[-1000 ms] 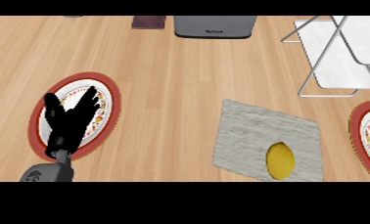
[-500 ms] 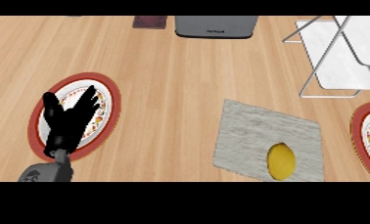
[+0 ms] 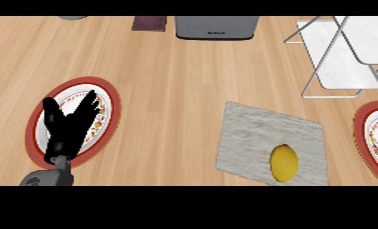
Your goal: Pick the bell pepper from the placemat and place it in the tiered shelf
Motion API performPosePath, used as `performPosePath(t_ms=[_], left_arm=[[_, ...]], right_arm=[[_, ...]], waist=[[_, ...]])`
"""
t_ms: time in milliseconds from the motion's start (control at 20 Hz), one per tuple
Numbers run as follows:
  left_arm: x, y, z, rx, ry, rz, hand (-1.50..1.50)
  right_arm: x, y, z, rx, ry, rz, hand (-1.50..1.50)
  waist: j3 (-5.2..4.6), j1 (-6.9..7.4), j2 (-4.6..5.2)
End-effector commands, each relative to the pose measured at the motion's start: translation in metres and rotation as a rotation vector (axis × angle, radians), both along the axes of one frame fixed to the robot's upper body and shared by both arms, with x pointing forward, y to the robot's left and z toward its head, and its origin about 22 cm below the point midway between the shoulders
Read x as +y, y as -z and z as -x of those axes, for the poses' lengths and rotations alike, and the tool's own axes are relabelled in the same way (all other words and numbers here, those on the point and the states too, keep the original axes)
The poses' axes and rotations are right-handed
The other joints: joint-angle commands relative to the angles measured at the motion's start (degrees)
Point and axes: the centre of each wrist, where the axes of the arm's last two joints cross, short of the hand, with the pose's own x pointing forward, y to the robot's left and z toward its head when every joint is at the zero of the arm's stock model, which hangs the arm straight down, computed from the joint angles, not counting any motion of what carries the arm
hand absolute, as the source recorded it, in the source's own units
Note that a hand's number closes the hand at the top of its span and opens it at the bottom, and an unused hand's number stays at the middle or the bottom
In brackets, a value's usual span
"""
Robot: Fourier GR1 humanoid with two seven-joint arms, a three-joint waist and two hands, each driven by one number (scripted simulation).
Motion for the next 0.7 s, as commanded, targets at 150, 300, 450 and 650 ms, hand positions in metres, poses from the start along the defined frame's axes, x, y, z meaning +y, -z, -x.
performPosePath(t_ms=[150,300,450,650], left_arm=[[0.004,0.013,0.015,0.035,-0.008,0.004,0.00],[0.009,0.019,0.023,0.028,-0.029,0.009,0.00],[0.021,0.011,0.014,0.030,-0.048,-0.009,0.00],[0.014,-0.004,0.003,0.028,-0.028,-0.015,0.00]], right_arm=[[0.024,-0.012,0.046,-0.263,0.183,-0.038,-1.50],[0.045,-0.015,0.072,-0.311,0.176,-0.059,-1.50],[0.074,0.003,0.095,-0.304,0.162,-0.082,-1.50],[0.095,-0.002,0.133,-0.297,0.124,-0.059,-1.50]], waist=[[-0.08,-1.33,-0.77],[-0.07,-1.52,-0.89],[-0.05,-1.81,-0.85],[-0.01,-1.32,-0.70]])
